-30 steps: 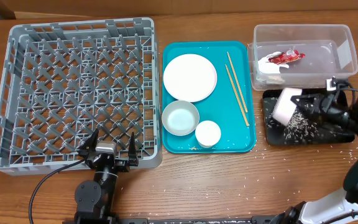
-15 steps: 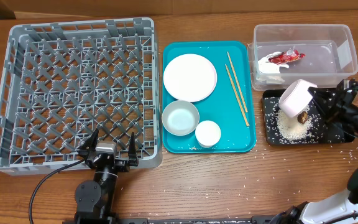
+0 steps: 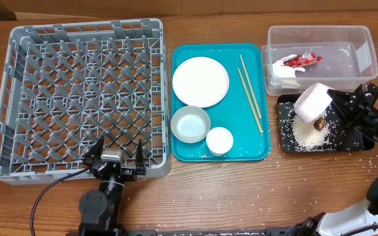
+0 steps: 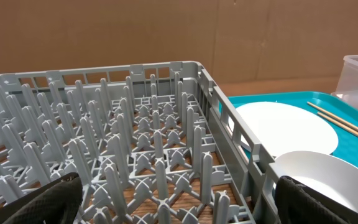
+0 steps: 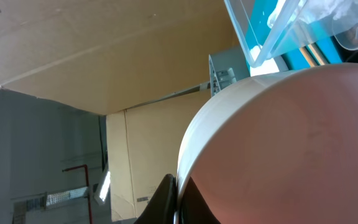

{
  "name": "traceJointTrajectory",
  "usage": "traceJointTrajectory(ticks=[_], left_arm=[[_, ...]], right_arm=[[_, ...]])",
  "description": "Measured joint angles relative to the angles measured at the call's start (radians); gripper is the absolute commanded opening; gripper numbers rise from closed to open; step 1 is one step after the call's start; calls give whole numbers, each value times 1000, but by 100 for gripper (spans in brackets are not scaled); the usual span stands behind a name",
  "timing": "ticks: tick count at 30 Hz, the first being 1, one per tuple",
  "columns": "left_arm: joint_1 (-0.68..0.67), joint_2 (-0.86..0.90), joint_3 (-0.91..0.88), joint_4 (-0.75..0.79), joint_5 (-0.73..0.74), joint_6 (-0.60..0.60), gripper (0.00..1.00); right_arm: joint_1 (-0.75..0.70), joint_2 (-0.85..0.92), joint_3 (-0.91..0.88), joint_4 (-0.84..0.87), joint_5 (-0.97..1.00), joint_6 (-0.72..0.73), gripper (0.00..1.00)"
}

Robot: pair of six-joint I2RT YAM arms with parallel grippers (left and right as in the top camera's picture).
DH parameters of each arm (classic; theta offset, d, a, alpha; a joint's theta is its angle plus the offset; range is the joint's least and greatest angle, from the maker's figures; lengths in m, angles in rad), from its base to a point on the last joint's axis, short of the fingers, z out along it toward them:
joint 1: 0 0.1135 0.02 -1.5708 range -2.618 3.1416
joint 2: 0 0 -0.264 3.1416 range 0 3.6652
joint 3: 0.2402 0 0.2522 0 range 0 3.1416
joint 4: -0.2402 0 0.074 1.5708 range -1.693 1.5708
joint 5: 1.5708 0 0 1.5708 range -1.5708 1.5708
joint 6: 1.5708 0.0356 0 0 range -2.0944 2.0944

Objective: Sort waste into correct bins and load items into the dishwasher
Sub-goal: 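Tip the pink bowl over the black tray to dump the rice, then return the emptied pink bowl to the teal tray and release it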

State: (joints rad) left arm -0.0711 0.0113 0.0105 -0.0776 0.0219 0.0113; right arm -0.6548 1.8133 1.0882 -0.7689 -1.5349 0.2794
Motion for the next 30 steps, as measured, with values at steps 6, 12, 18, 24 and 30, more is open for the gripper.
traceJointTrajectory(ticks=[6, 12, 18, 24, 30], left_arm=[[0, 0, 0, 0, 0, 0, 100], [0, 0, 0, 0, 0, 0, 100], [0, 0, 0, 0, 0, 0, 100], [0, 0, 0, 0, 0, 0, 100], [0, 0, 0, 0, 0, 0, 100]], right_arm=[[18, -15, 0, -12, 37, -53, 4], [106, -178, 37, -120, 298, -77, 4], [296, -273, 180, -238, 613, -92, 4], [648, -279, 267, -215, 939, -82, 4], [956, -254, 267, -149, 1235, -29, 4]])
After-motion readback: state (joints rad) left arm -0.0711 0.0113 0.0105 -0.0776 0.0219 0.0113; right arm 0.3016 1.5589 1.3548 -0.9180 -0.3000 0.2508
